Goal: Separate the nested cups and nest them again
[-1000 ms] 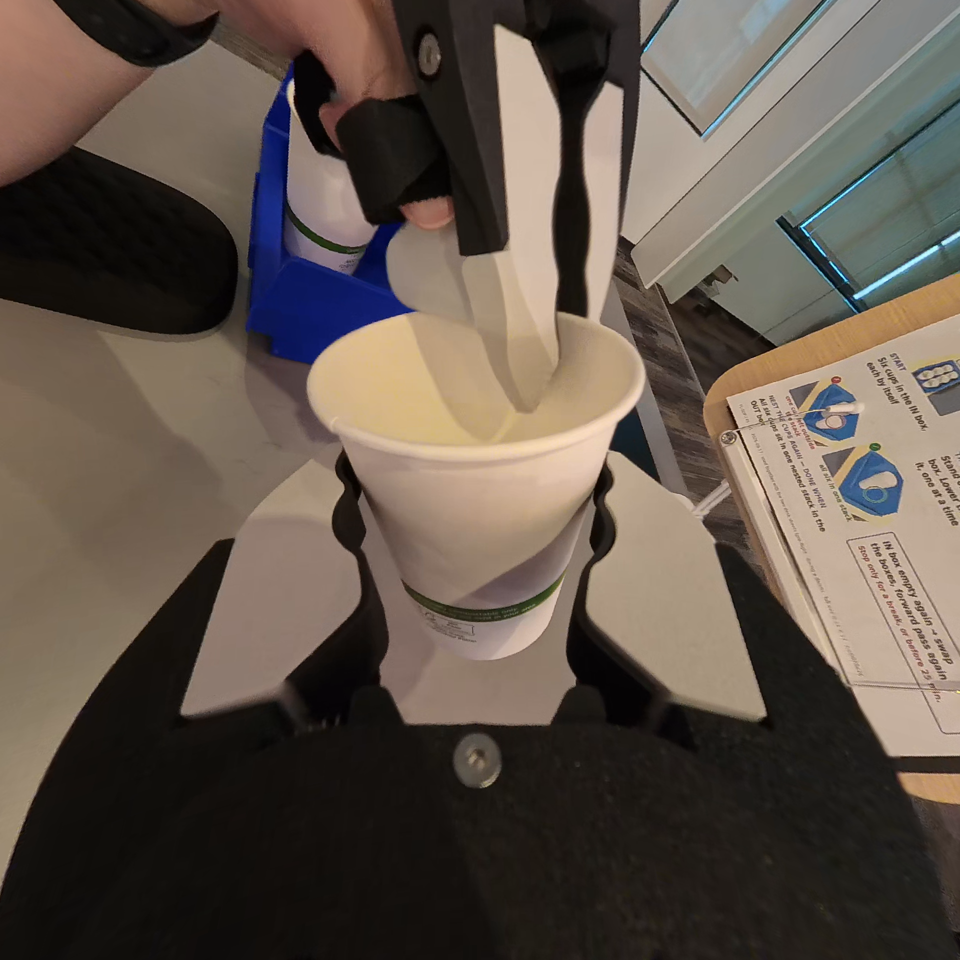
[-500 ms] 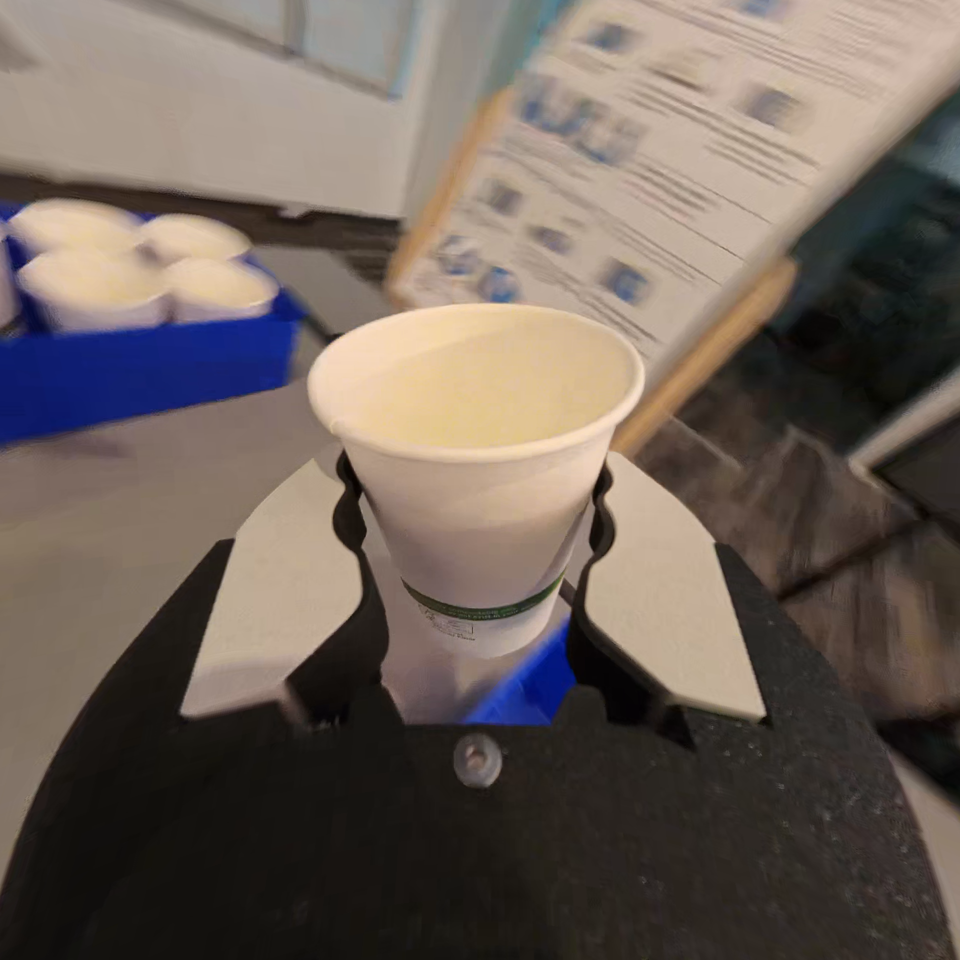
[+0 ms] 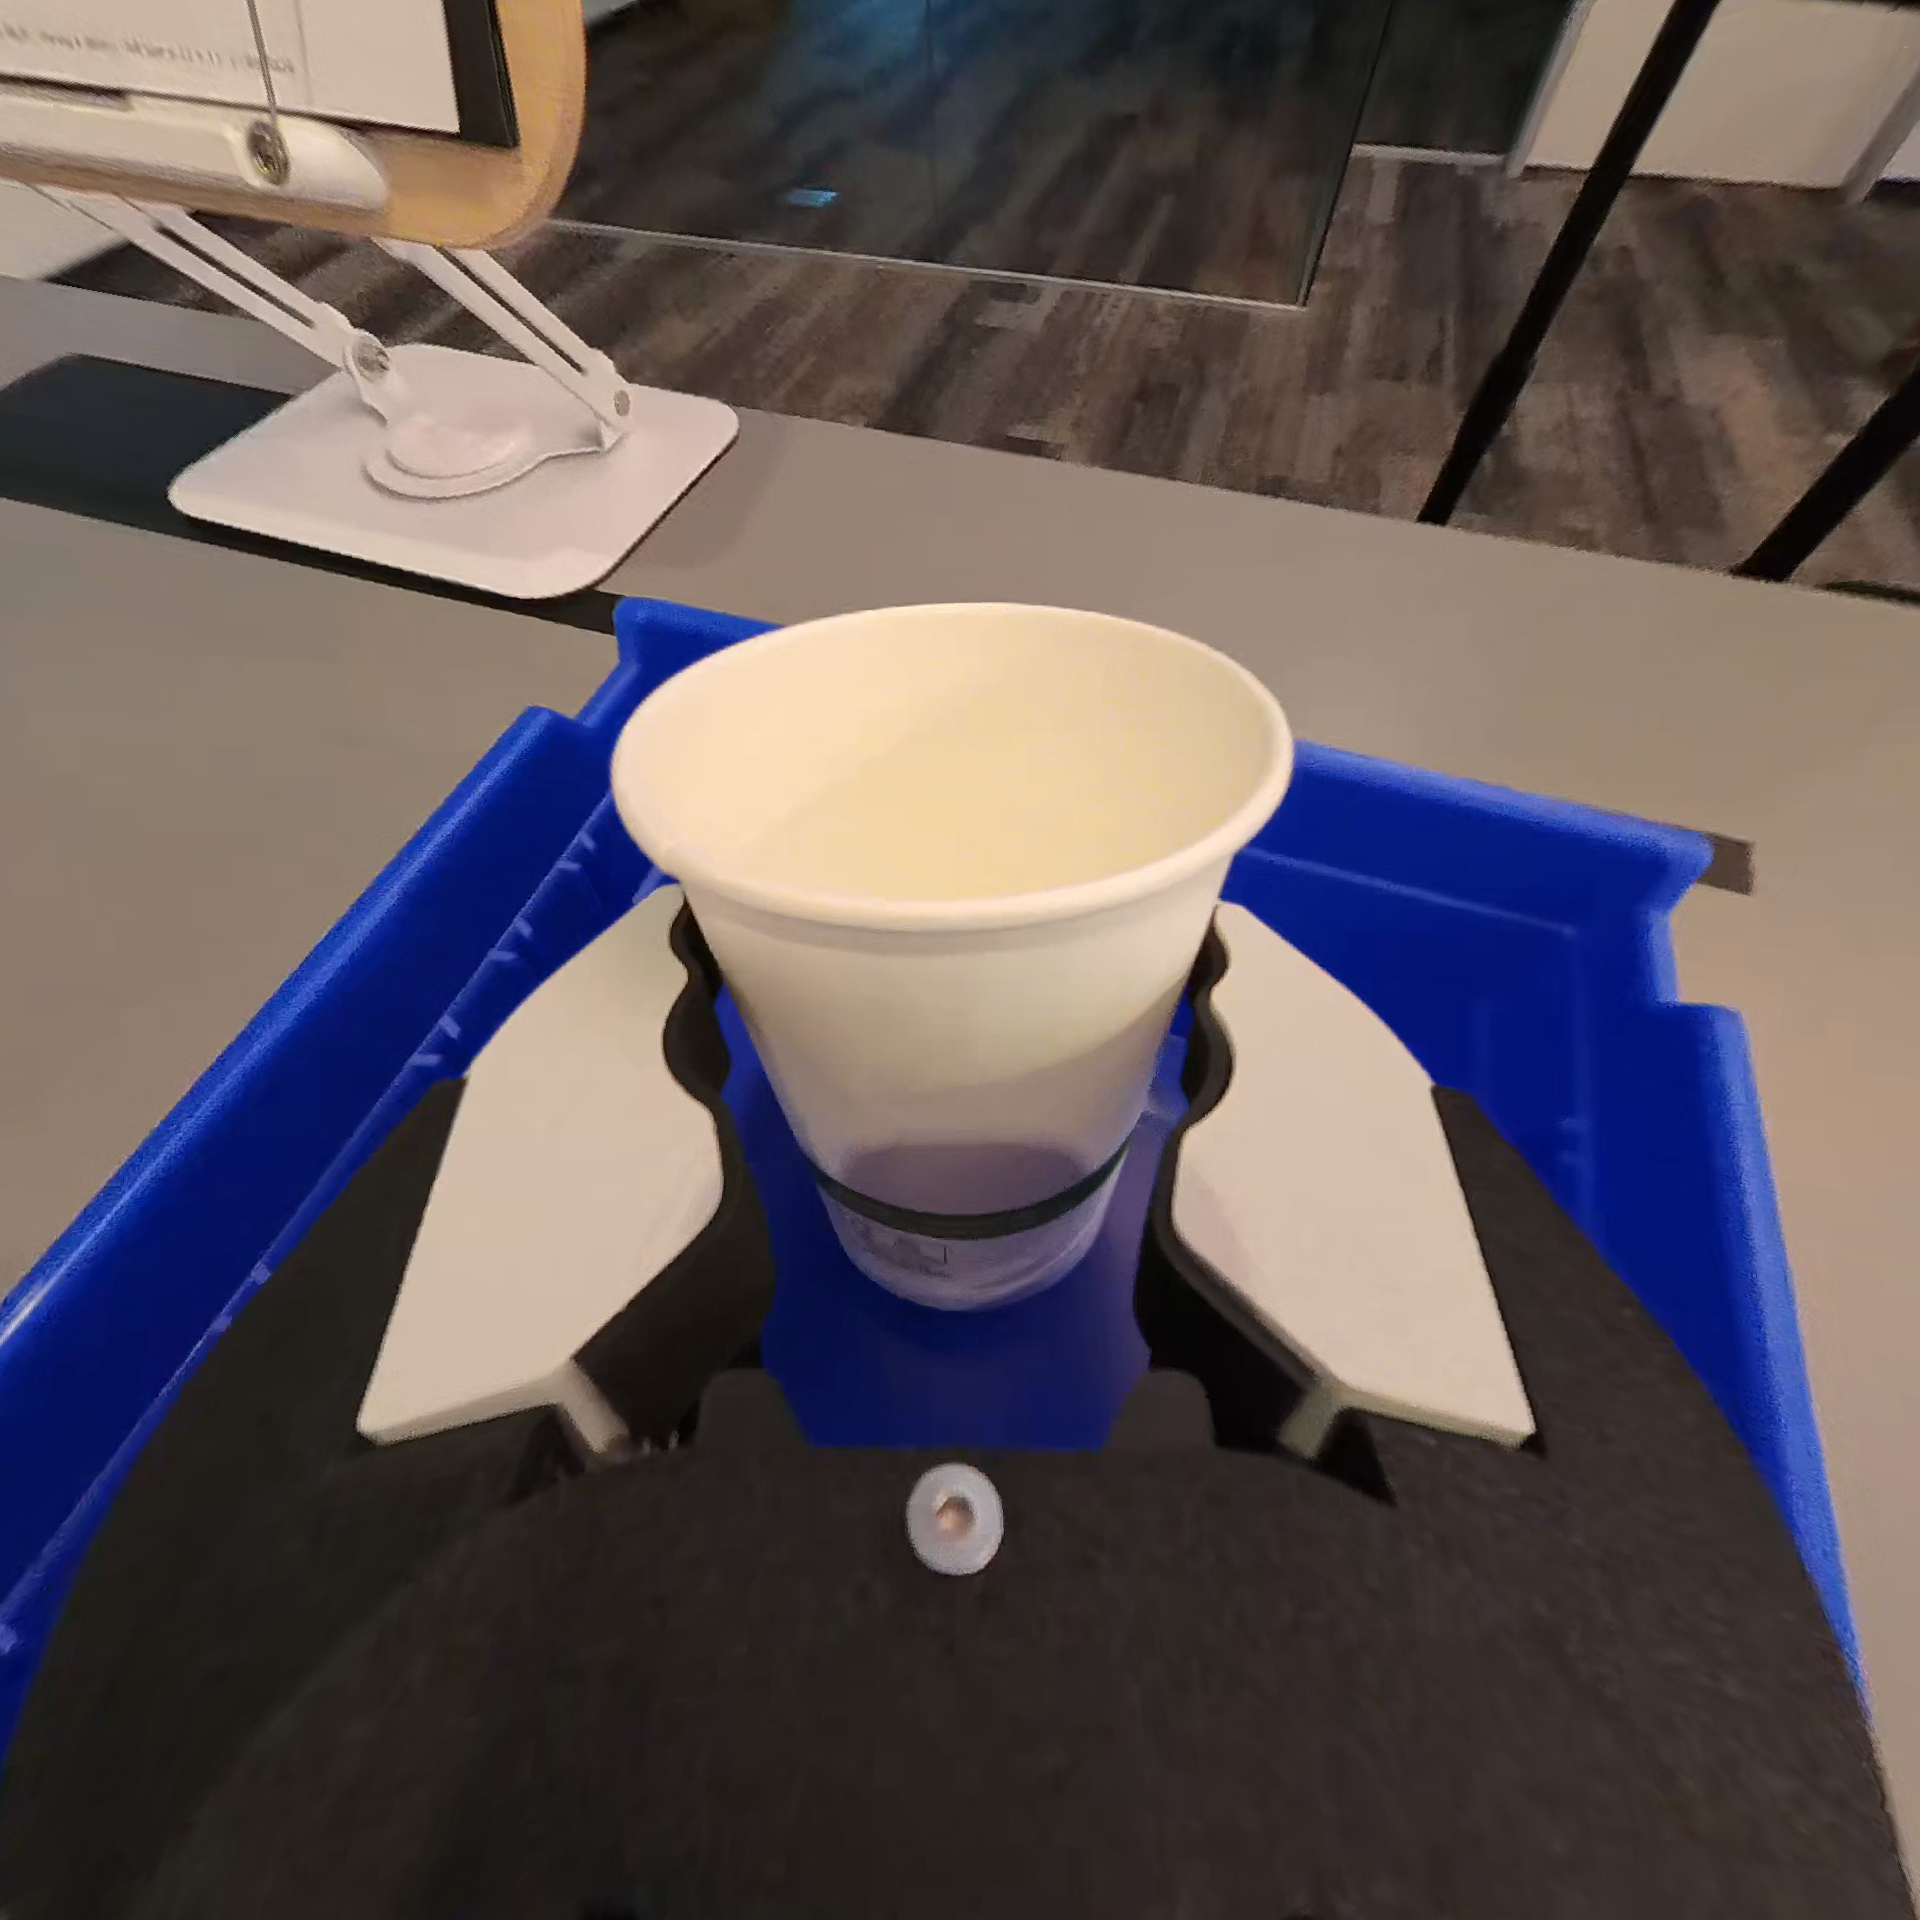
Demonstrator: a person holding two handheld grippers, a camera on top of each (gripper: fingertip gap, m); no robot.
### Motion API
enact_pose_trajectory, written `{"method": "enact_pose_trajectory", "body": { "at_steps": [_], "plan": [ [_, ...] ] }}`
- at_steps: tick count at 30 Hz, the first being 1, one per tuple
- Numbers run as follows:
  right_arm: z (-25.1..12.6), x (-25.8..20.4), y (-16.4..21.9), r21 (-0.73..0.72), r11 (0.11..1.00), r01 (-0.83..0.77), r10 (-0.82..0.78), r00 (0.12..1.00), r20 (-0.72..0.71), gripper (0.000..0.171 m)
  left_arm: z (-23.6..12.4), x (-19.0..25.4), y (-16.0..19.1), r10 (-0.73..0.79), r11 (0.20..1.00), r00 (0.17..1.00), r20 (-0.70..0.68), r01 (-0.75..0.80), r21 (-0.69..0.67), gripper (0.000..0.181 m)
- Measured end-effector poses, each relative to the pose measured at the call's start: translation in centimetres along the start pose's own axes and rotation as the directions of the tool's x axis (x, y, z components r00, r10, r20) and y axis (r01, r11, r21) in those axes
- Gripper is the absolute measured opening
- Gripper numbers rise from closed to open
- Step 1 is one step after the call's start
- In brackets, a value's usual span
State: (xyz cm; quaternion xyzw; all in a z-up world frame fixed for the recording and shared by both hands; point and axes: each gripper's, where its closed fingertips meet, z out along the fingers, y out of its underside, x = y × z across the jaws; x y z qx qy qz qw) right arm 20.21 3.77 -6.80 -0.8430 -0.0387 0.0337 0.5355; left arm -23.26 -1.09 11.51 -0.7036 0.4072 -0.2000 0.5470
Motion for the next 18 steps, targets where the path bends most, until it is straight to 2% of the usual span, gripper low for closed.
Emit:
{"method": "enact_pose_trajectory", "body": {
  "at_steps": [4, 13, 18],
  "plan": [
    [-0.1, 0.1, 0.5, 0.008, 0.996, -0.086, 0.085, 0.993, 0.078, 0.087, -1.0, -1.0, -0.4, -0.018, 0.999, 1.0, 0.023, 0.017, 0.031, 0.054],
    [0.1, 0.0, 2.2, -0.057, 0.997, -0.042, 0.049, 0.989, 0.137, 0.088, -2.9, -2.7, -0.6, -0.032, 0.998, 0.996, 0.083, 0.027, 0.058, 0.048],
    [-0.7, 0.5, 2.8, -0.075, 0.997, 0.011, 0.001, 0.987, 0.159, 0.09, -3.9, -4.0, 0.0, -0.049, 0.998, 0.992, 0.118, 0.044, 0.042, 0.052]
  ]
}}
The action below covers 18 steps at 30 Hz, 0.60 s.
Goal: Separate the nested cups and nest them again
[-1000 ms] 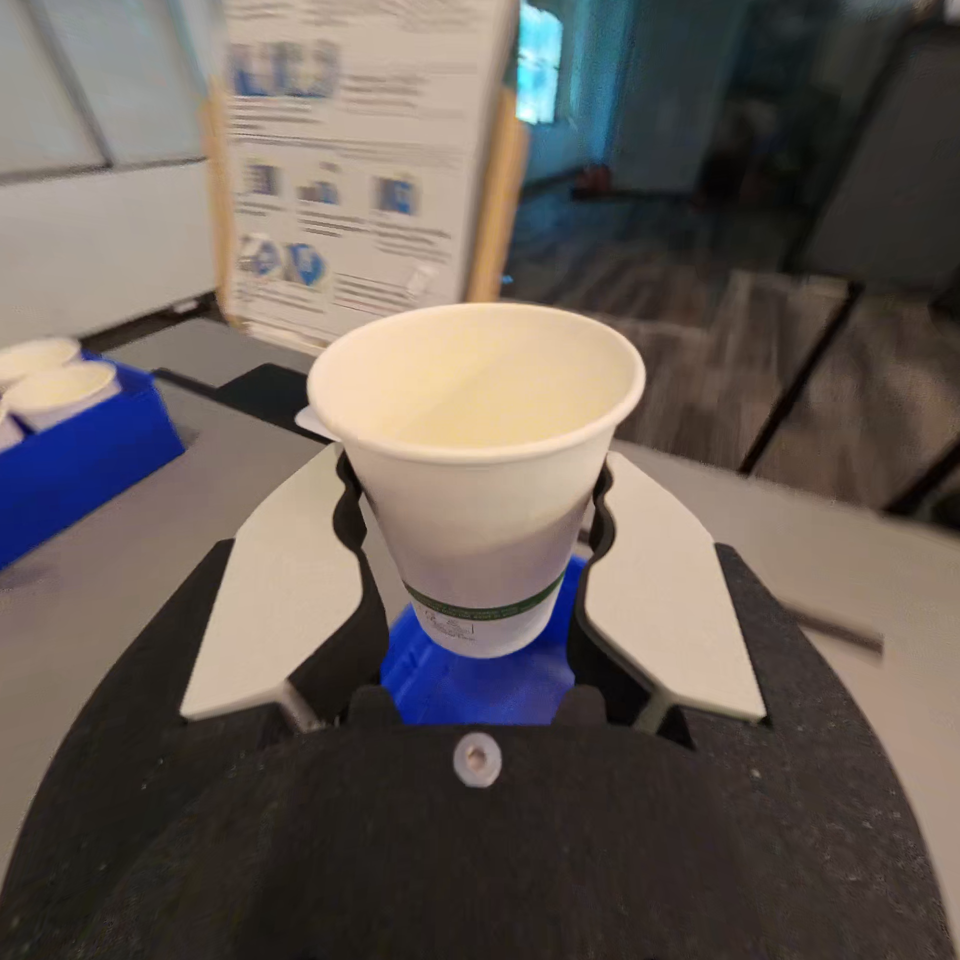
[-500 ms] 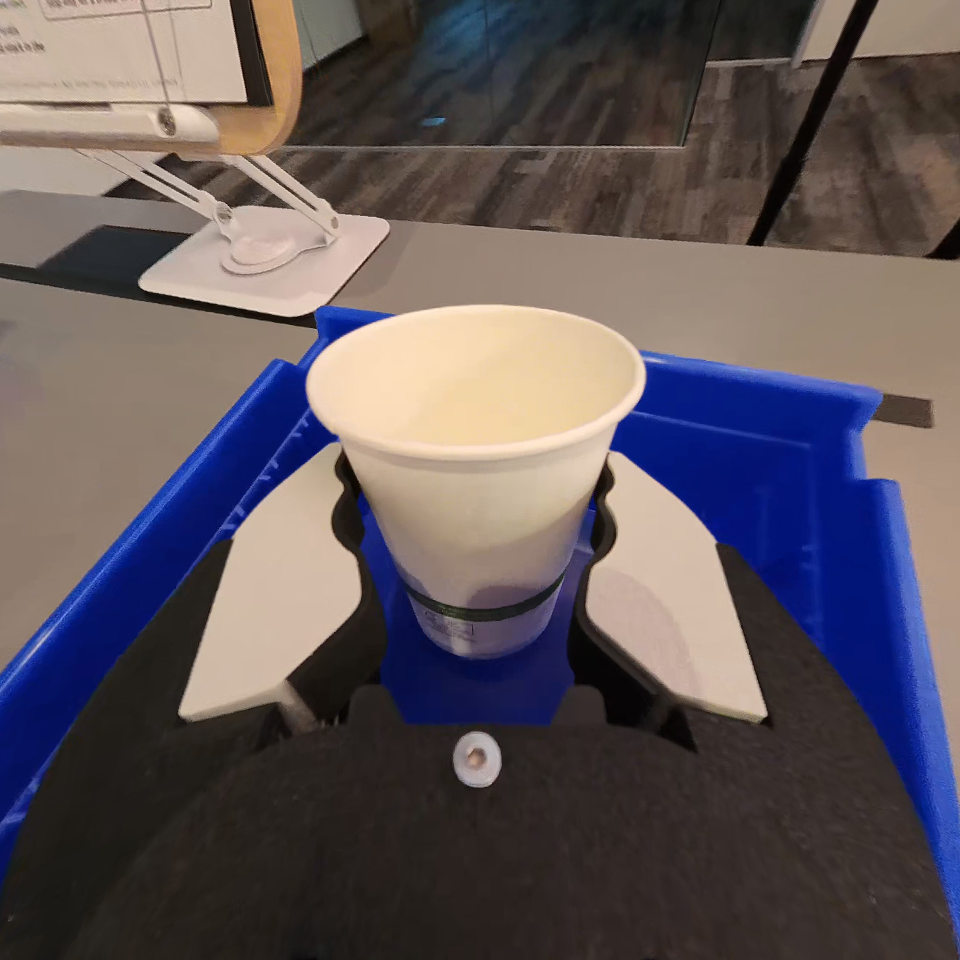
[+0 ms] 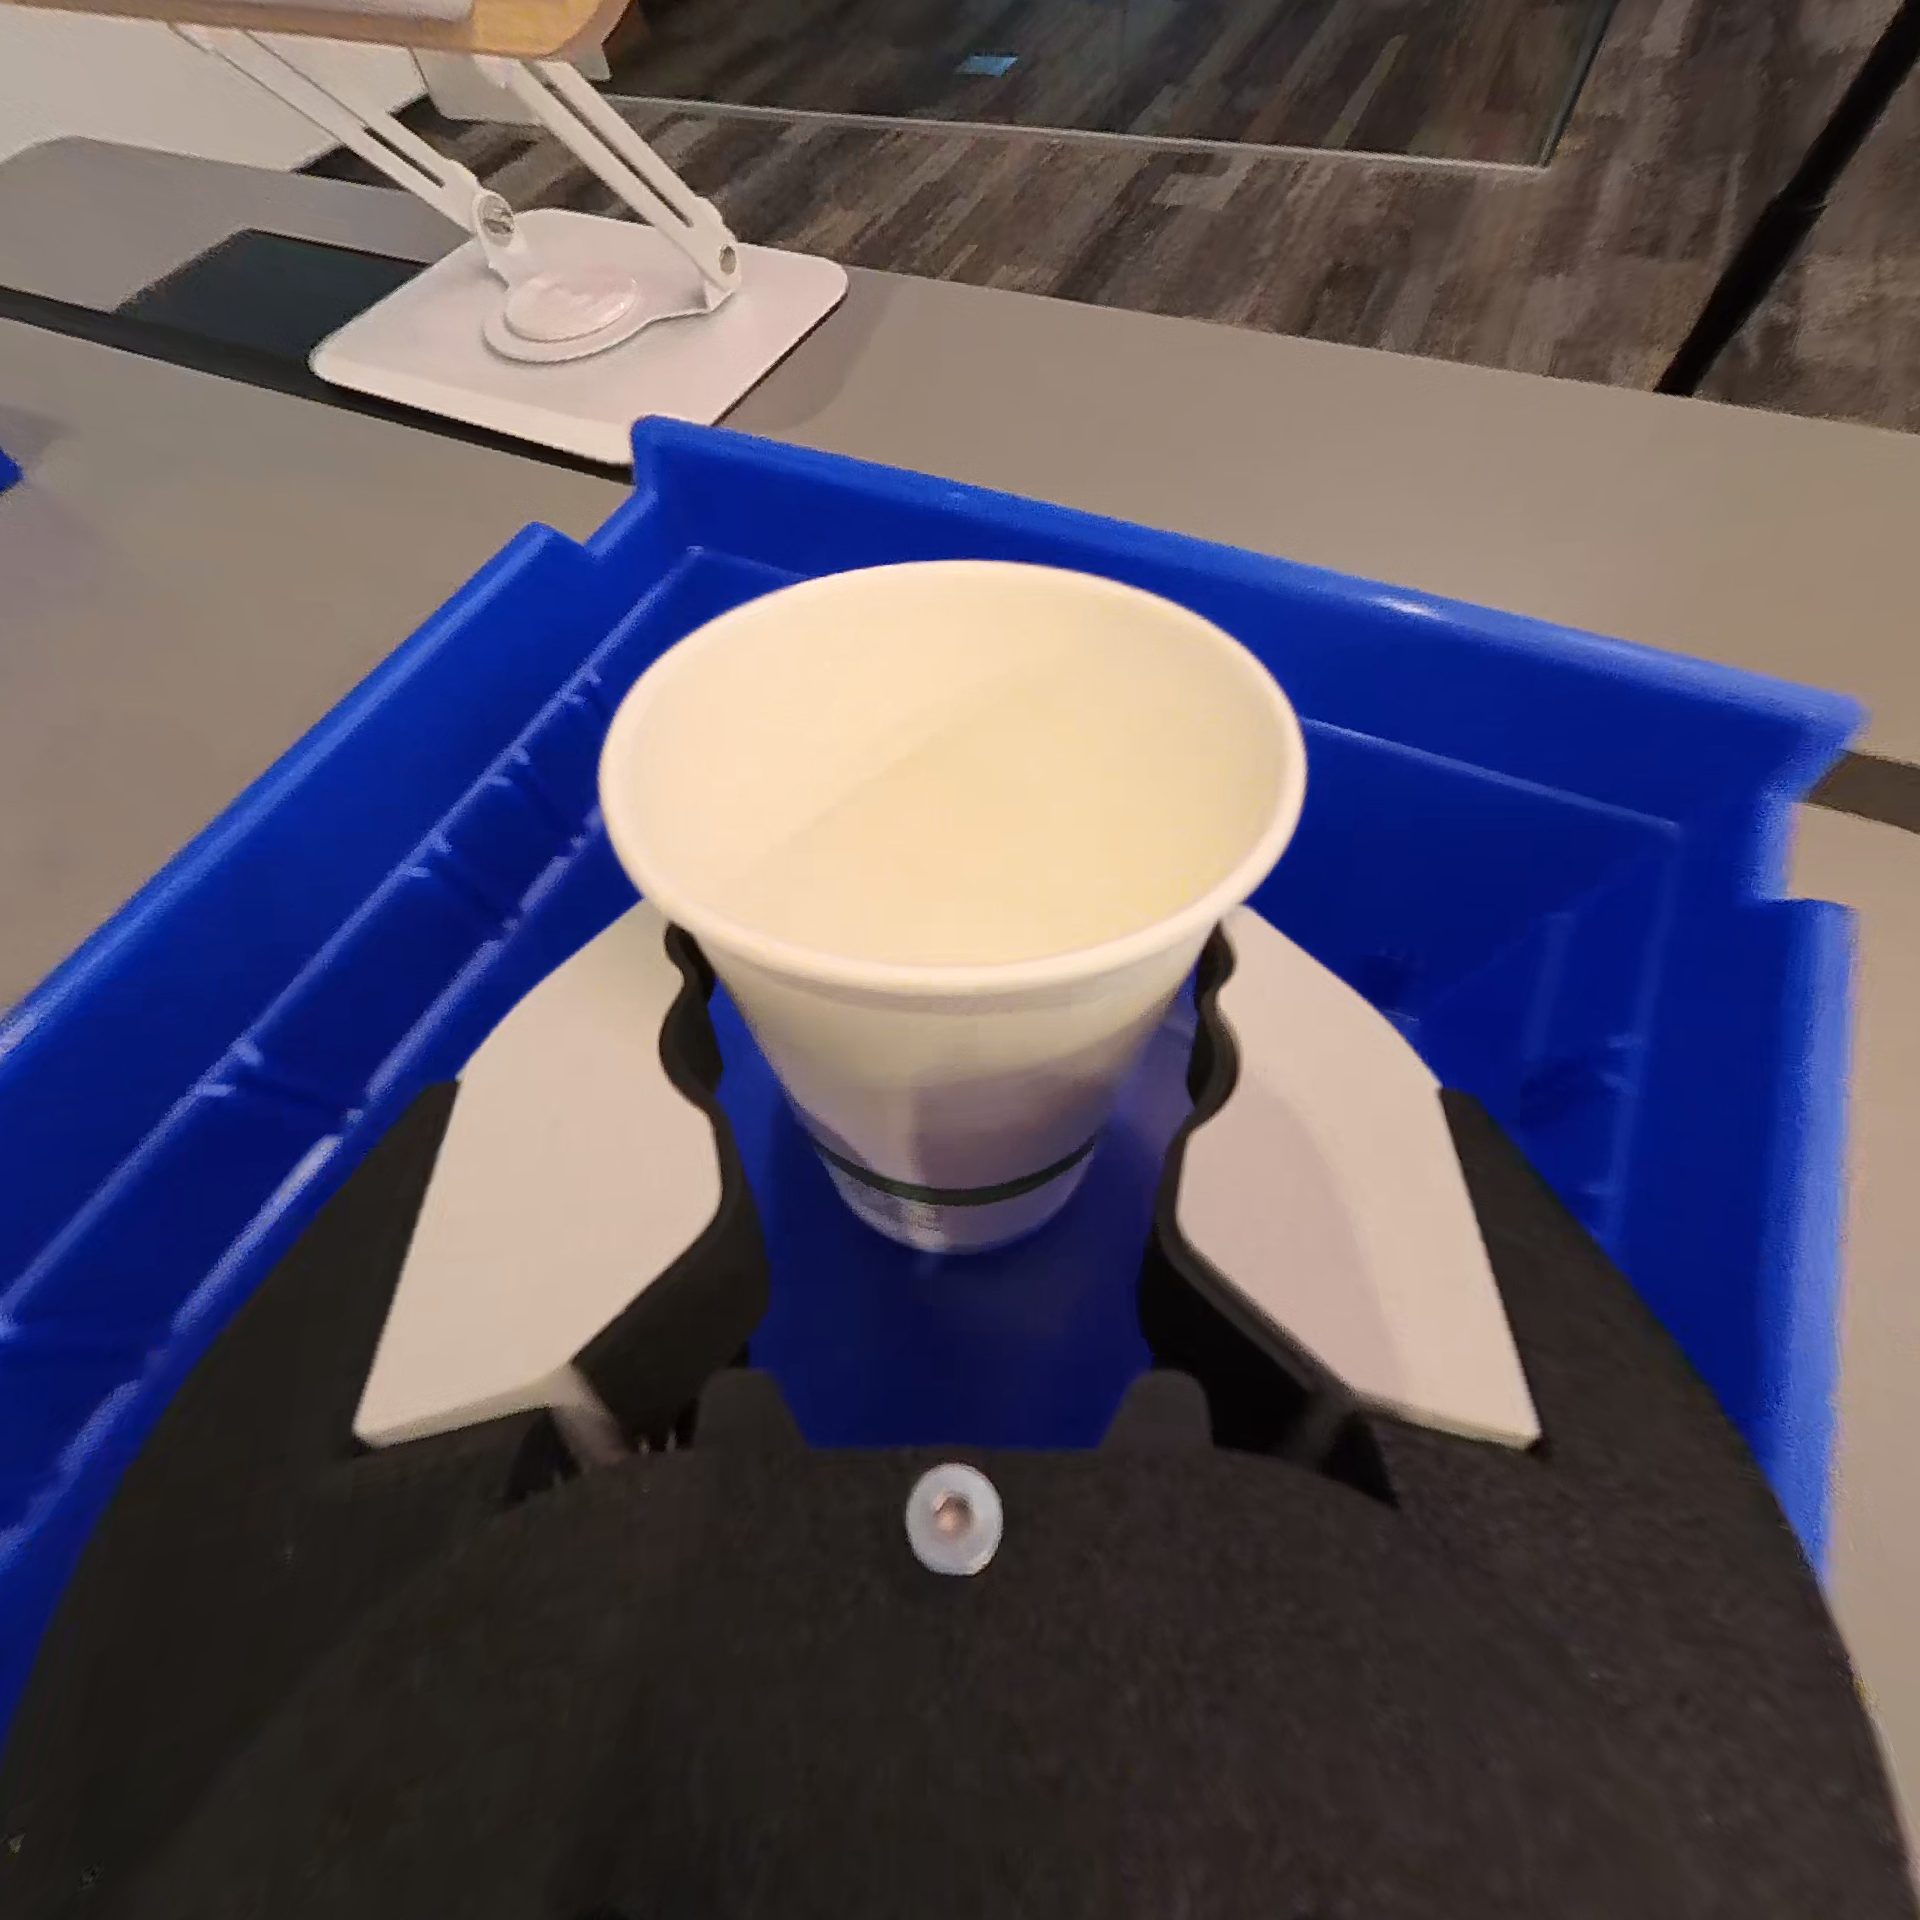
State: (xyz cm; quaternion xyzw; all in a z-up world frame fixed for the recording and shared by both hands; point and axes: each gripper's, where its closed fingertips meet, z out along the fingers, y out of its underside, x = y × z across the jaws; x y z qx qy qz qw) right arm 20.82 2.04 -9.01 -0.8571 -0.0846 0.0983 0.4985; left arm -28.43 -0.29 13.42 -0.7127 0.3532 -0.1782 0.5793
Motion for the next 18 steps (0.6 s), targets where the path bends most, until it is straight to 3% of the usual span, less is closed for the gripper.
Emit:
{"method": "enact_pose_trajectory", "body": {
  "at_steps": [6, 10, 15, 18],
  "plan": [
    [-1.2, -0.2, -1.6, 0.091, 0.993, 0.071, -0.072, 0.997, 0.002, 0.108, -1.3, -2.9, 2.7, -0.062, 0.991, 0.996, 0.058, 0.068, -0.117, 0.055],
    [-2.0, -0.7, -2.2, 0.106, 0.988, 0.109, -0.112, 0.993, 0.023, 0.118, -2.5, -4.8, 6.6, -0.045, 0.952, 0.993, 0.106, 0.075, -0.297, 0.054],
    [-3.6, -1.9, -4.8, 0.172, 0.975, 0.142, -0.151, 0.988, 0.038, 0.121, -3.8, -7.4, 12.4, -0.019, 0.825, 0.976, 0.218, 0.139, -0.548, 0.053],
    [-5.1, -3.1, -7.4, 0.215, 0.957, 0.195, -0.206, 0.978, 0.03, 0.12, -5.0, -8.7, 16.4, 0.01, 0.683, 0.961, 0.277, 0.196, -0.703, 0.056]
  ]
}}
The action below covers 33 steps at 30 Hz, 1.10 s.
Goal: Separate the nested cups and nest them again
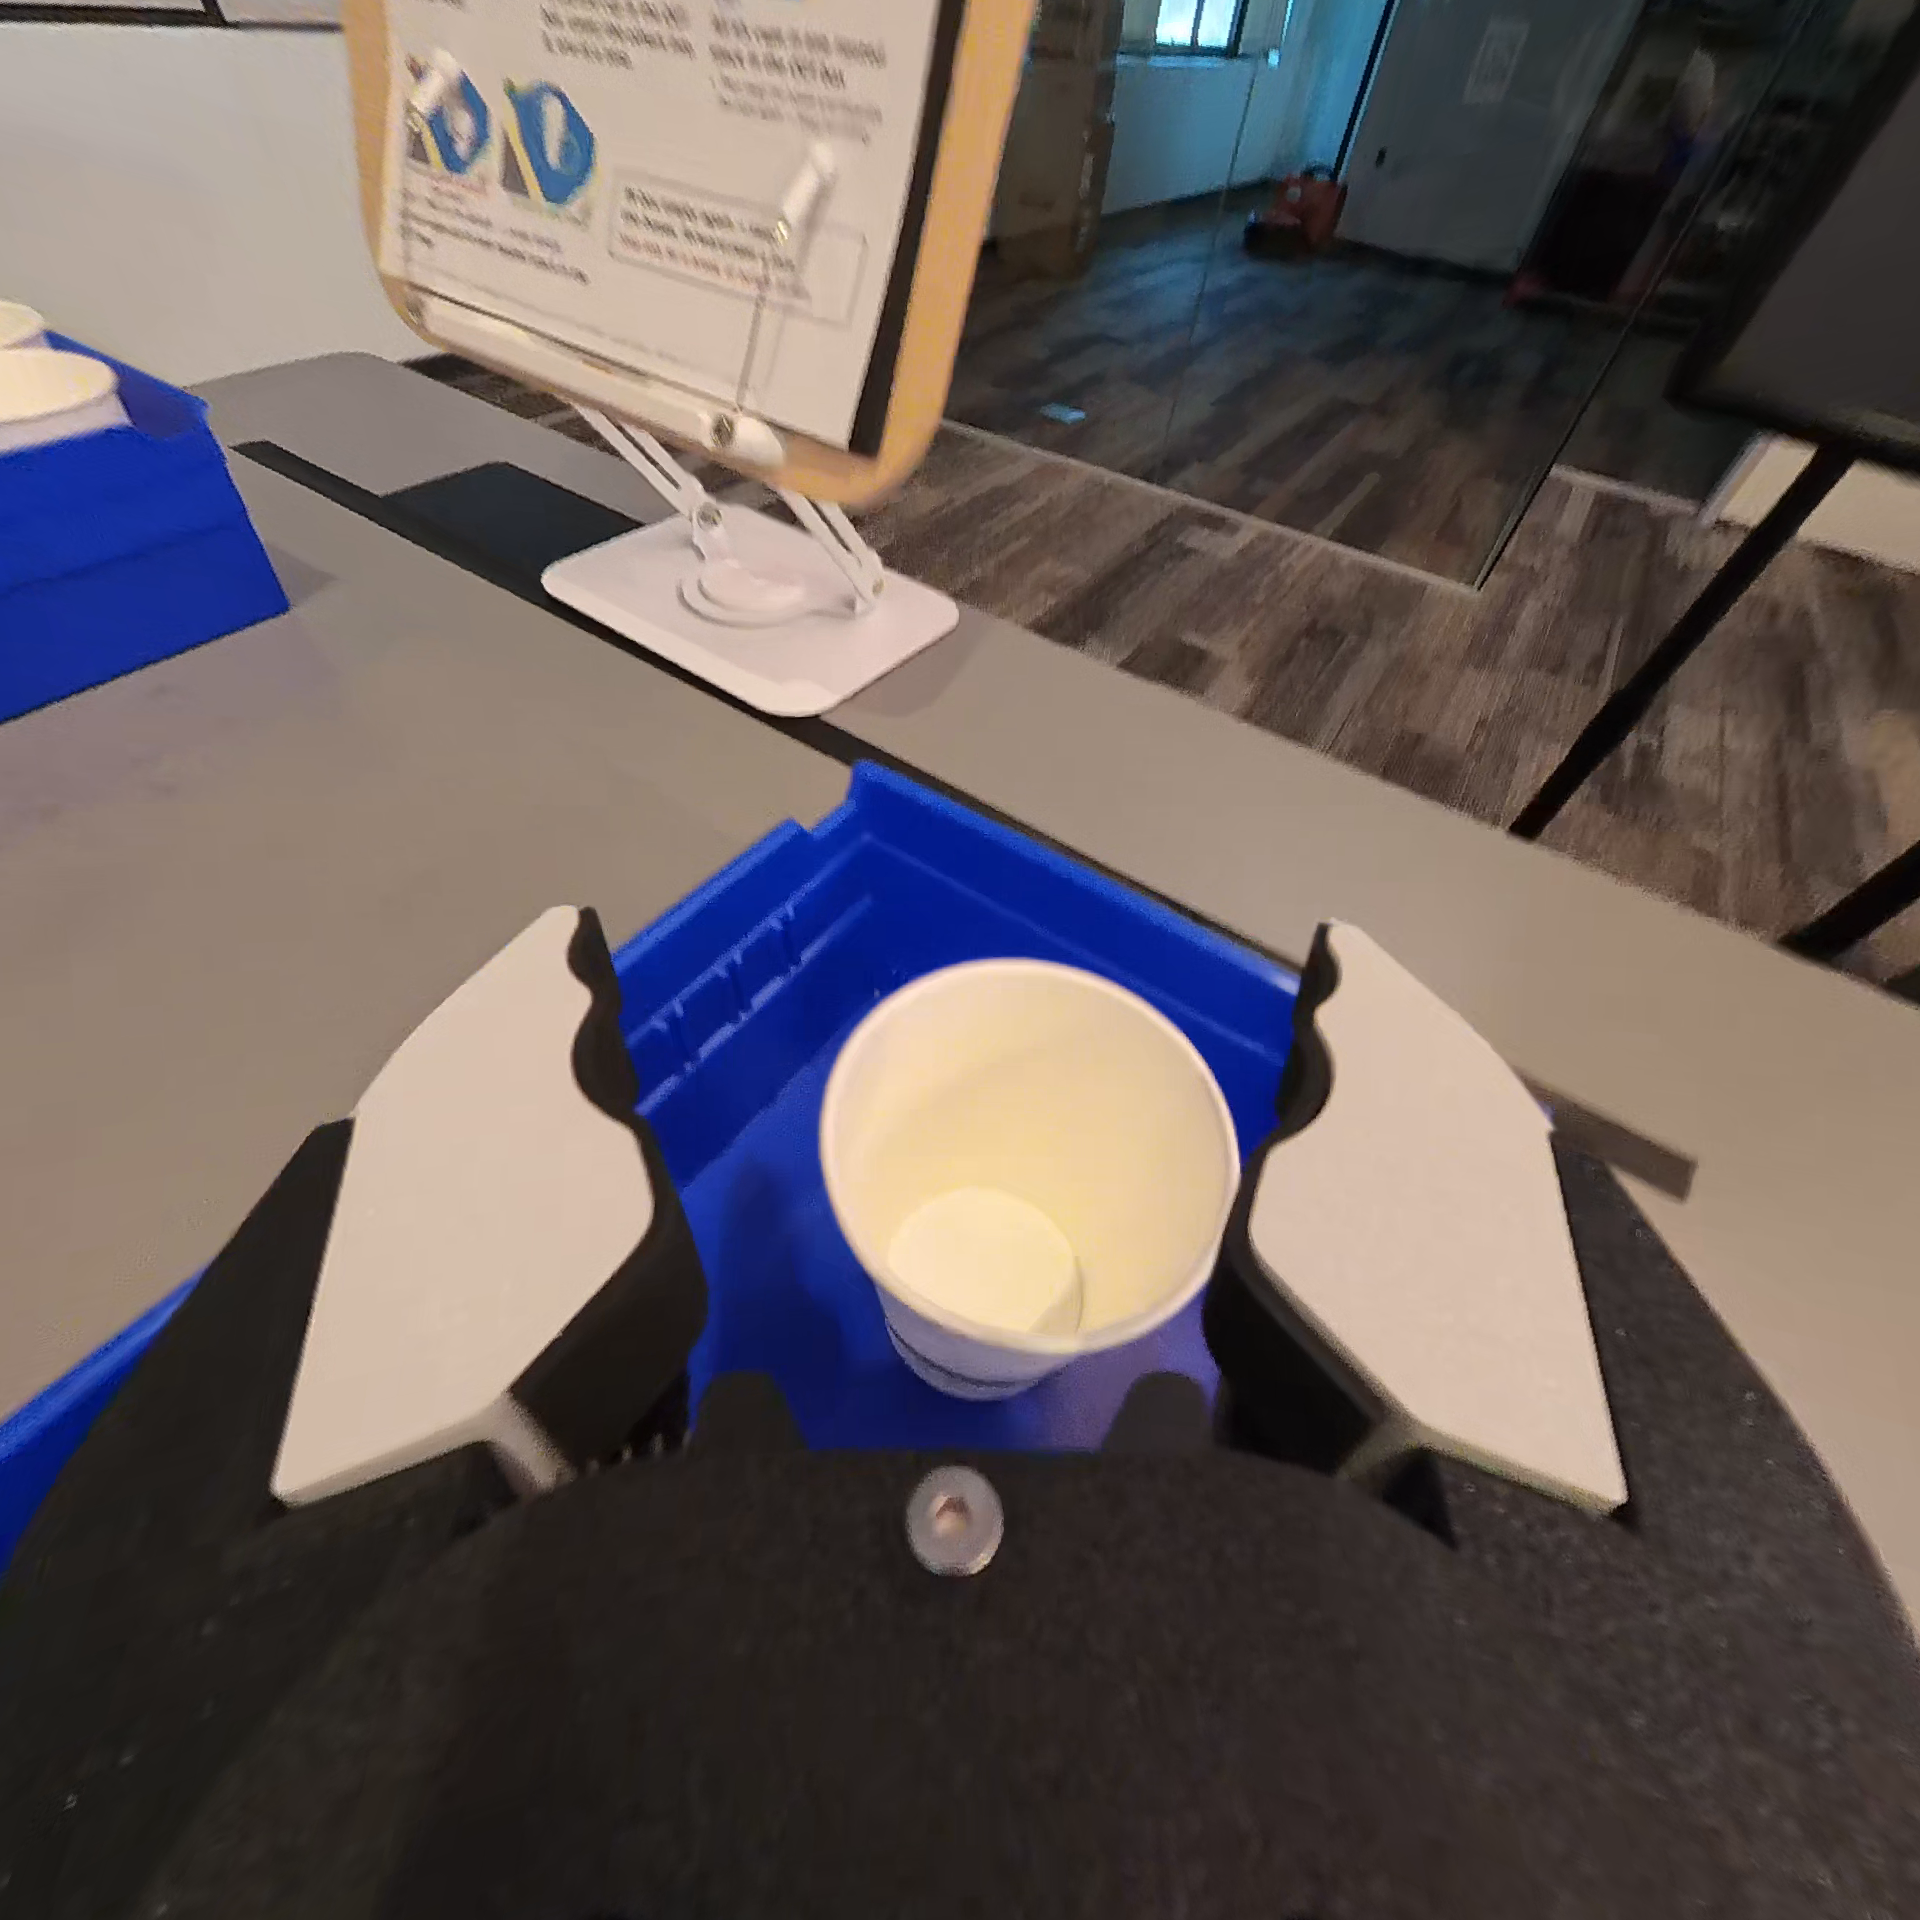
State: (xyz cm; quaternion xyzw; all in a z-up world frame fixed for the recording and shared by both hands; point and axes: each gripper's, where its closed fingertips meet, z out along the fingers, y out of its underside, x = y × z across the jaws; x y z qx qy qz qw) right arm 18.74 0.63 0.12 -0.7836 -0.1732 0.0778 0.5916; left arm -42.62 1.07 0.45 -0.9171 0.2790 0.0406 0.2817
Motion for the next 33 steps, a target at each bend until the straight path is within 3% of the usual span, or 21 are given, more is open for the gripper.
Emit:
{"method": "enact_pose_trajectory", "body": {
  "at_steps": [3, 7, 11, 19, 26, 33],
  "plan": [
    [-0.9, -1.3, -3.4, 0.068, 0.995, 0.078, -0.078, 0.997, 0.003, 0.12, 1.4, -1.2, 2.7, -0.029, 0.987, 0.999, 0.044, 0.035, -0.159, 0.057],
    [-1.3, -3.7, -6.1, 0.139, 0.982, 0.128, -0.137, 0.989, 0.057, 0.118, 1.6, -2.9, 3.5, -0.071, 0.982, 0.995, 0.076, 0.083, -0.168, 0.052],
    [-0.6, -4.6, -5.7, 0.122, 0.983, 0.138, -0.15, 0.984, 0.097, 0.116, 1.9, -3.4, 4.5, -0.072, 0.986, 0.997, 0.007, 0.073, -0.148, 0.047],
    [0.1, -4.6, -5.1, 0.108, 0.987, 0.121, -0.134, 0.983, 0.124, 0.115, 0.1, -3.1, 8.3, -0.286, 0.939, 0.957, -0.045, 0.271, -0.213, 0.04],
    [-0.1, -4.6, -5.2, 0.111, 0.985, 0.13, -0.143, 0.982, 0.122, 0.114, 1.2, -2.3, 7.7, -0.42, 0.888, 0.902, -0.105, 0.384, -0.254, 0.033],
    [-0.3, -4.4, -5.3, 0.12, 0.985, 0.126, -0.141, 0.983, 0.122, 0.113, 2.0, -2.2, 7.7, -0.439, 0.872, 0.893, -0.102, 0.396, -0.29, 0.024]
  ]
}}
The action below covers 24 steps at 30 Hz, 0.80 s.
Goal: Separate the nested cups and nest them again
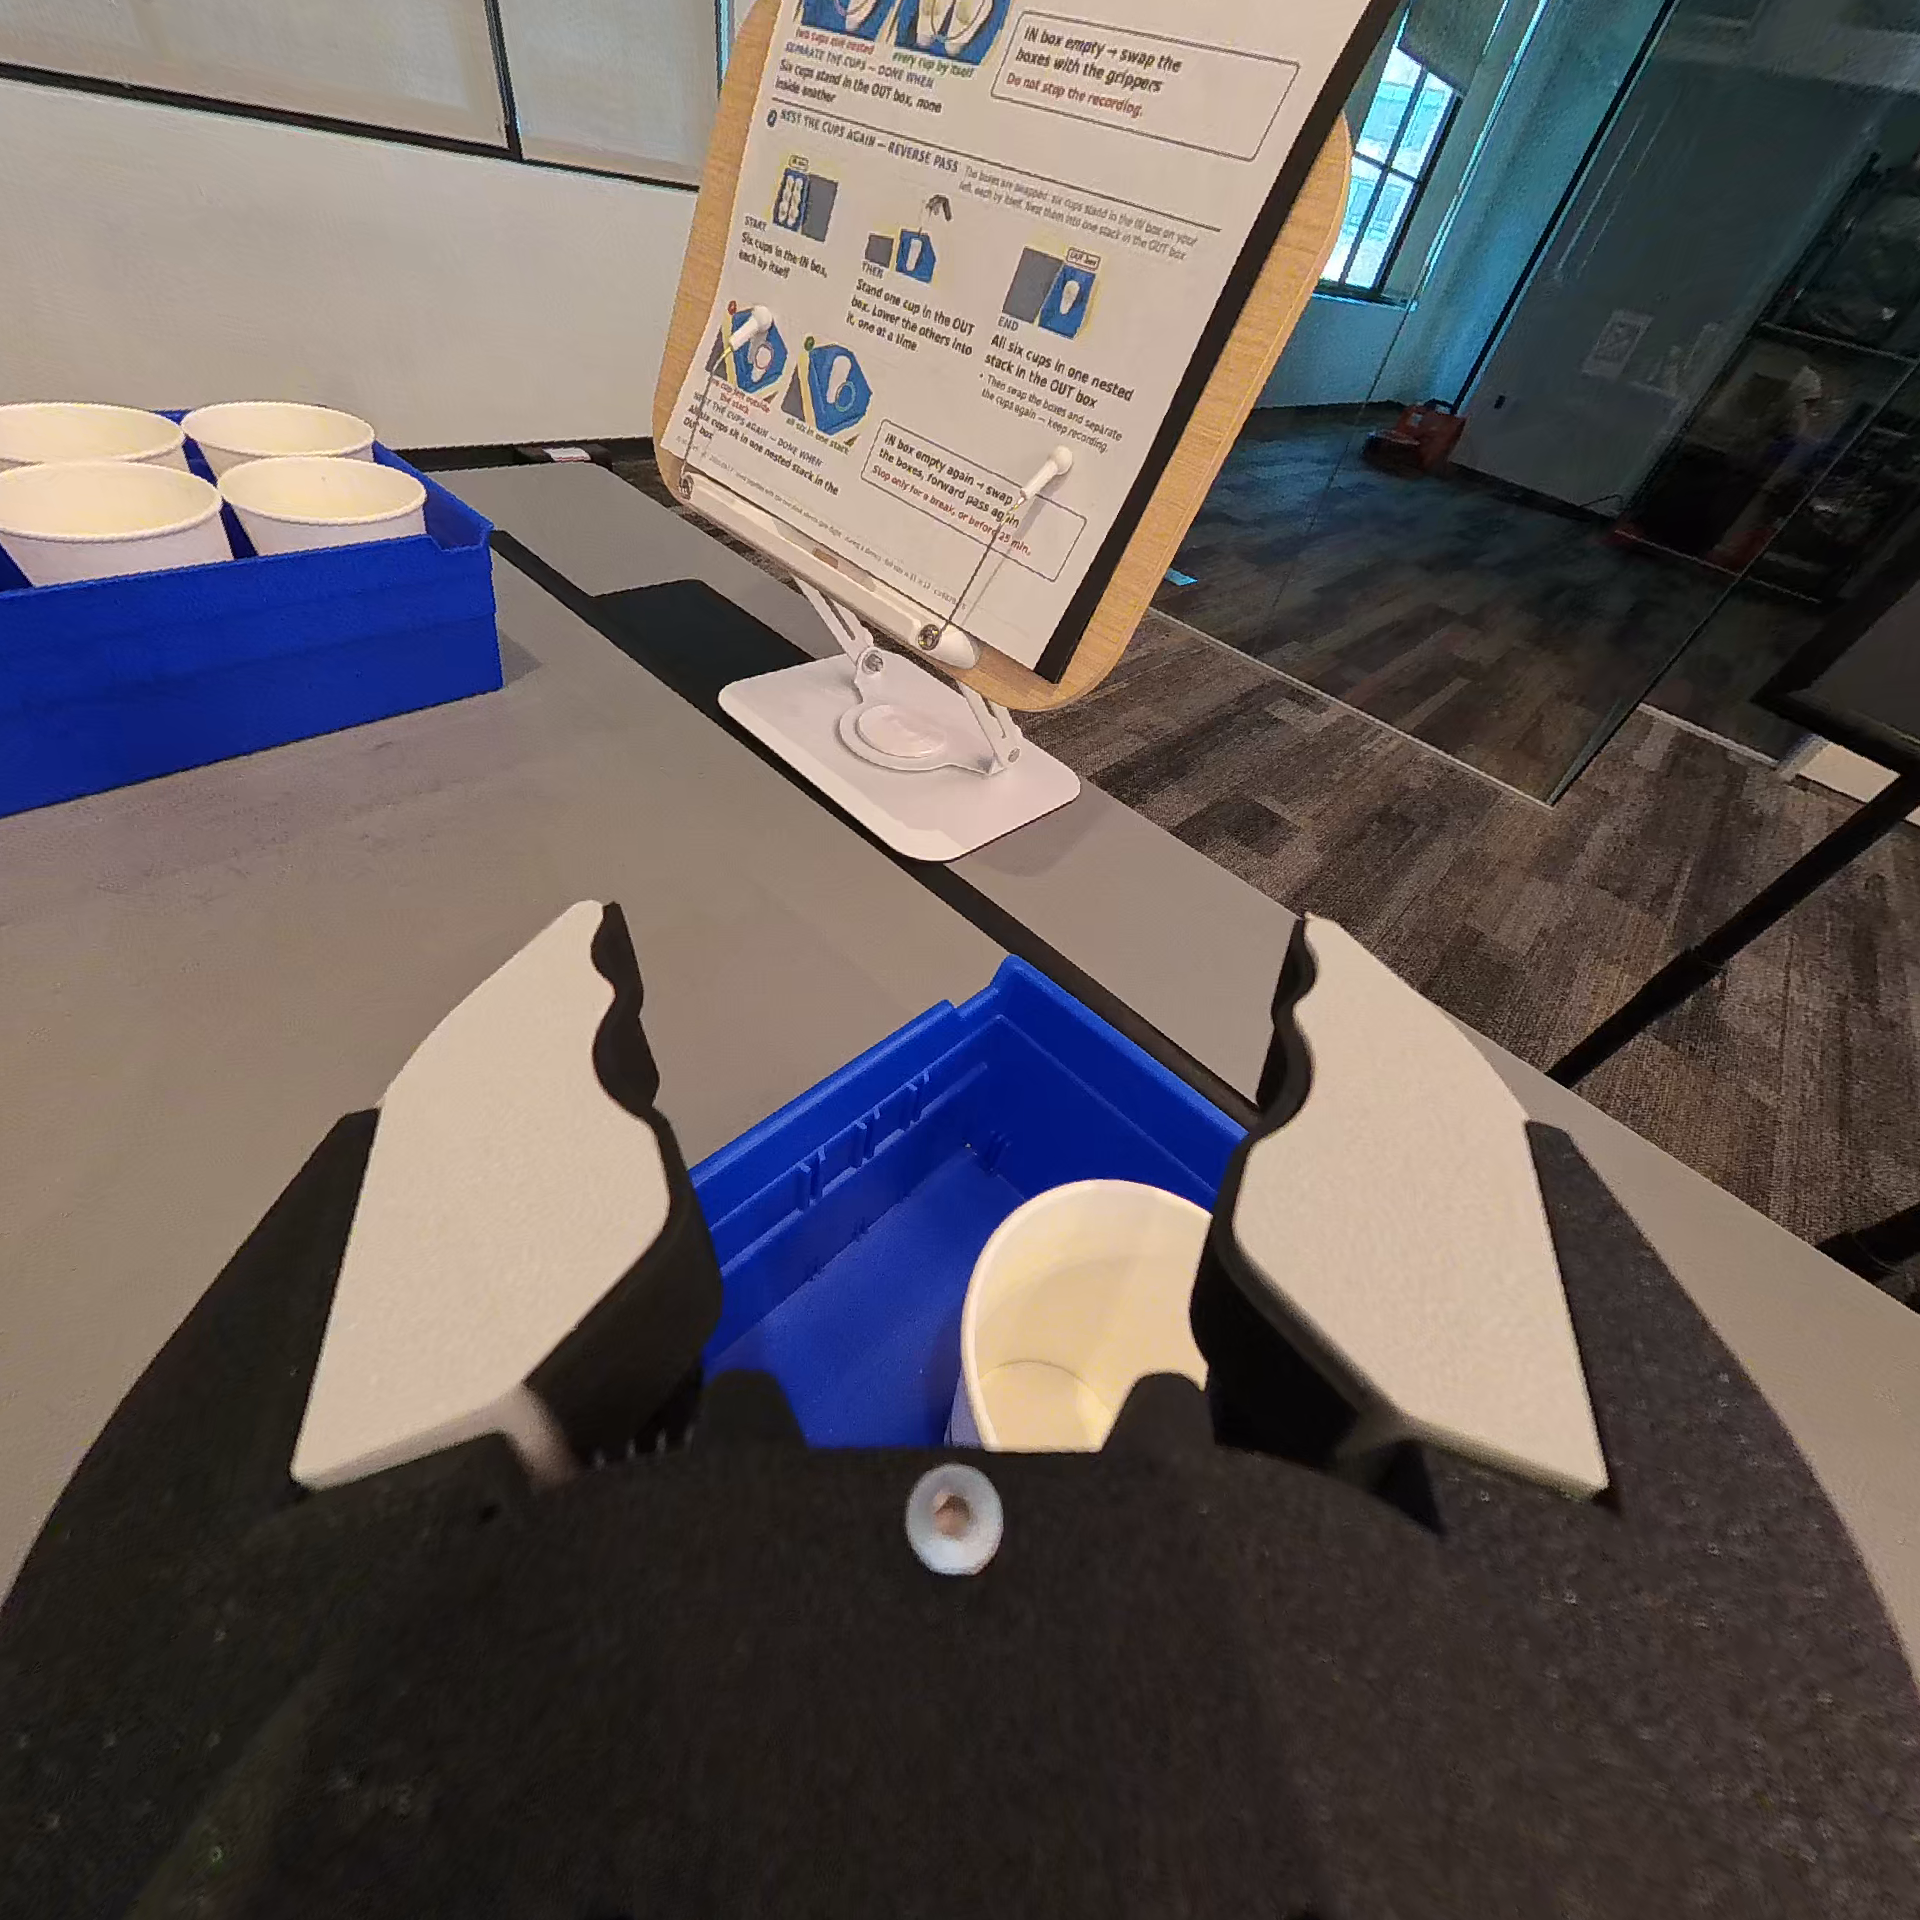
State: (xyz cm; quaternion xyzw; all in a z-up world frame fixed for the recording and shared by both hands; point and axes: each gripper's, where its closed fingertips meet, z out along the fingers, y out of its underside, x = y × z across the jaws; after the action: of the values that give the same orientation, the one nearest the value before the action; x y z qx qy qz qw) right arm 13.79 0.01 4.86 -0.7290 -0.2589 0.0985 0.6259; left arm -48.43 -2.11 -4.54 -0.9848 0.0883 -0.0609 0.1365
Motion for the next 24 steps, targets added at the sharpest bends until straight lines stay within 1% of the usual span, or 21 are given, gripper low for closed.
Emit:
{"method": "enact_pose_trajectory", "body": {
  "at_steps": [7, 10, 15, 18, 21, 24],
  "plan": [
    [0.1, -0.2, 0.0, -0.002, 1.0, 0.008, -0.008, 1.0, 0.01, 0.112, 1.2, -0.6, 0.6, -0.008, 0.997, 1.0, 0.031, 0.01, -0.081, 0.023],
    [0.1, -0.3, 0.0, 0.001, 1.0, 0.006, -0.006, 1.0, 0.018, 0.111, 1.7, -0.5, 0.8, -0.007, 0.994, 1.0, 0.005, 0.007, -0.11, 0.011],
    [0.2, -0.3, 0.4, -0.014, 1.0, 0.01, -0.009, 1.0, 0.018, 0.11, 1.9, -0.3, 0.6, 0.005, 0.994, 1.0, -0.019, -0.007, -0.112, 0.007],
    [0.3, -0.4, 0.3, -0.016, 1.0, 0.013, -0.013, 1.0, 0.022, 0.11, 1.4, 0.4, 0.2, 0.037, 0.996, 0.997, -0.061, -0.042, -0.081, 0.003],
    [0.5, -0.7, 0.4, -0.022, 1.0, 0.021, -0.021, 0.999, 0.031, 0.109, 0.5, 0.4, -0.3, 0.09, 0.996, 0.995, -0.041, -0.091, -0.025, 0.003],
    [0.9, -1.5, 0.0, -0.025, 0.999, 0.046, -0.044, 0.998, 0.045, 0.107, -1.6, 1.6, -1.2, 0.157, 0.983, 0.984, -0.083, -0.148, 0.108, 0.003]
  ]
}}
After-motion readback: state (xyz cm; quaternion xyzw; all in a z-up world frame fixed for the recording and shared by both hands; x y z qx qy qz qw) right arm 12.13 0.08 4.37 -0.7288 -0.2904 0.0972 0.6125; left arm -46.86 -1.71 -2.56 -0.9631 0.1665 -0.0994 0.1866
